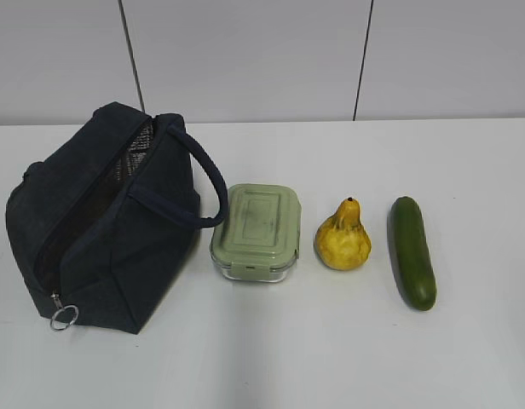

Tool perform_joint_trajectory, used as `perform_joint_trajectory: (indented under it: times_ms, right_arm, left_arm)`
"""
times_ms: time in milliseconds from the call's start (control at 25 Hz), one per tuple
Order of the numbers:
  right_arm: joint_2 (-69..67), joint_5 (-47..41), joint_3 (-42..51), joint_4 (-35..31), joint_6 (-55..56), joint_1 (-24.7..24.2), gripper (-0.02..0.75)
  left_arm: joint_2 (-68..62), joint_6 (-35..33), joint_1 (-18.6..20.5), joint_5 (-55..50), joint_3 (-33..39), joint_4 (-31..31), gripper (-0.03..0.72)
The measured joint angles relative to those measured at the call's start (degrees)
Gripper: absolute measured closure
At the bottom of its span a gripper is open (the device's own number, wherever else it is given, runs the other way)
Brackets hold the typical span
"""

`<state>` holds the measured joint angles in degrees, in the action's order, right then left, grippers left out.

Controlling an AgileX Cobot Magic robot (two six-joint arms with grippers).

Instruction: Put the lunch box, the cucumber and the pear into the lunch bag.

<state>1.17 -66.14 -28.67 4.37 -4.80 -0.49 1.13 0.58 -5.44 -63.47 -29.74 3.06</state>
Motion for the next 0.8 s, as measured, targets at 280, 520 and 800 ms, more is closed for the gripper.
perform_joint_trajectory:
  times_ms: [280, 520, 800]
  right_arm:
    - [0.00, 0.00, 0.00, 0.00, 0.00, 0.00, 0.247]
    - [0.00, 0.00, 0.00, 0.00, 0.00, 0.00, 0.247]
    - [0.00, 0.00, 0.00, 0.00, 0.00, 0.00, 0.247]
  left_arm:
    - [0.00, 0.00, 0.00, 0.00, 0.00, 0.00, 0.450]
    - [0.00, 0.00, 0.00, 0.00, 0.00, 0.00, 0.450]
    - [0.00, 0.00, 0.00, 0.00, 0.00, 0.00, 0.450]
